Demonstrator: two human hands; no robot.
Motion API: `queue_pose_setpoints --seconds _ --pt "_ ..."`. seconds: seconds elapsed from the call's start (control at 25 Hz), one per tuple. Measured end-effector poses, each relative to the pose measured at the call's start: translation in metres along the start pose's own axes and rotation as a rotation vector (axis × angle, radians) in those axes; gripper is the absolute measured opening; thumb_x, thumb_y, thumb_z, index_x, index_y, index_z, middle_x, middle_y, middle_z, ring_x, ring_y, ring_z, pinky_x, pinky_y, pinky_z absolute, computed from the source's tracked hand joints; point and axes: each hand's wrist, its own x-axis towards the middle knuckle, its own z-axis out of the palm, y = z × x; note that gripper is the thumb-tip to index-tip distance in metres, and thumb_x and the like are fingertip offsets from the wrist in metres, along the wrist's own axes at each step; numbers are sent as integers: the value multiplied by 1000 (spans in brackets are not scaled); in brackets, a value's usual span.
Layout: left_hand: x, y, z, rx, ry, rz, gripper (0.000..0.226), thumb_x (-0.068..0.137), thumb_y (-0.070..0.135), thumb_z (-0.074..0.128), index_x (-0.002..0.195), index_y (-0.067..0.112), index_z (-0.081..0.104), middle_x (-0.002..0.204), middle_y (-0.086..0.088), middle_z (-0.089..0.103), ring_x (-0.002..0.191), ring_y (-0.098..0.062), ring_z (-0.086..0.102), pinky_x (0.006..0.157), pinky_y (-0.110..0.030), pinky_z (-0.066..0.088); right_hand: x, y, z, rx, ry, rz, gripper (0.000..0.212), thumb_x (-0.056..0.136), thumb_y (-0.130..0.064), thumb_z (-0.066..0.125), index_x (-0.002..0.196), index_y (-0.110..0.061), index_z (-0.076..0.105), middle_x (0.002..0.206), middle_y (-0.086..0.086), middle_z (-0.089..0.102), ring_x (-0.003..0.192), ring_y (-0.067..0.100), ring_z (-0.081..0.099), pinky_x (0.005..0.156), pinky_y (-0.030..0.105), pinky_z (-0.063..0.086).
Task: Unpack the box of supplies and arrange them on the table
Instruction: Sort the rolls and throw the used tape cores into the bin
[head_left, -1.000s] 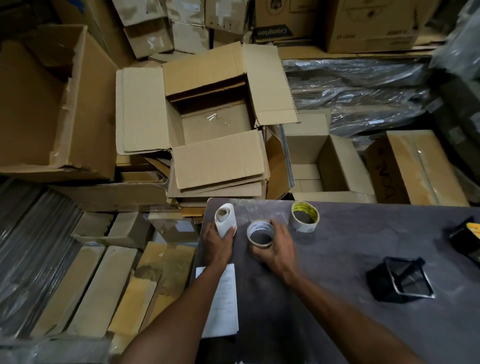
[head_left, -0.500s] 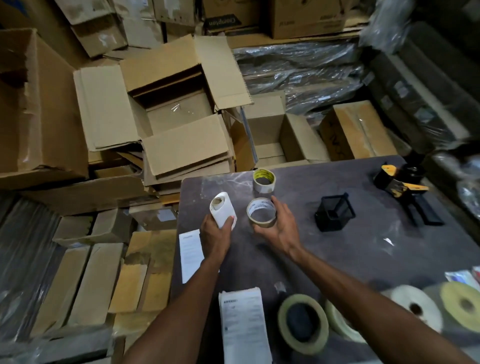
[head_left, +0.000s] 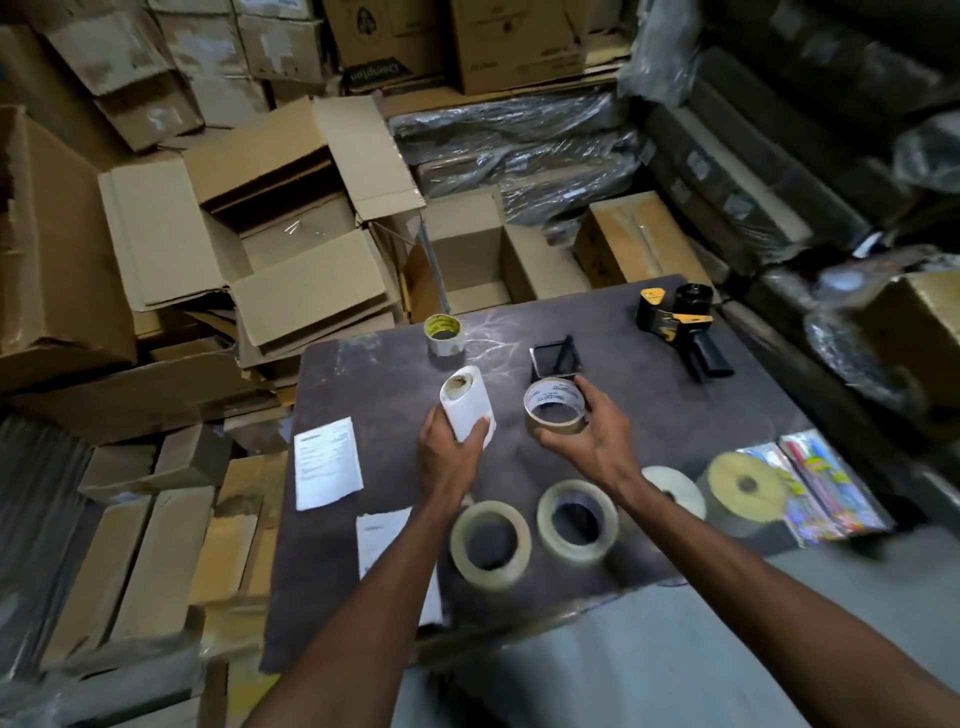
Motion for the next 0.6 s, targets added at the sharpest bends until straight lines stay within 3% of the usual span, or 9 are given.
queue_pose_setpoints --seconds 0.16,0.24,0.32,0.44,0.6 --pt "-62 35 34 32 -23 35 49 75 47 73 116 22 61 110 -1 69 96 -22 65 80 -41 56 -29 29 -70 2 8 -3 98 59 -39 91 144 -15 48 136 2 61 123 16 58 103 35 49" --pt "-85 54 53 42 -43 72 50 76 50 71 117 23 60 111 0 69 97 -22 65 80 -41 56 -40 44 -104 20 7 1 103 58 -43 90 146 -16 45 138 -1 59 121 13 58 95 37 56" --pt "-104 72 71 50 -64 115 50 76 51 69 117 23 60 110 0 68 97 -22 65 80 -41 56 -47 54 -134 29 25 6 104 59 -44 90 148 -17 44 136 -4 58 118 11 59 85 31 59" --pt "-120 100 103 58 -97 175 50 76 52 68 117 24 60 111 1 68 98 -21 64 81 -42 56 -47 72 -176 17 80 22 105 56 -46 89 147 -17 45 141 1 58 125 14 57 104 35 49" --pt "-127 129 153 41 -157 211 51 76 55 67 116 26 60 112 4 67 99 -19 64 81 -43 56 -30 102 -218 15 120 66 105 53 -50 87 145 -20 47 138 0 60 123 12 58 101 36 52"
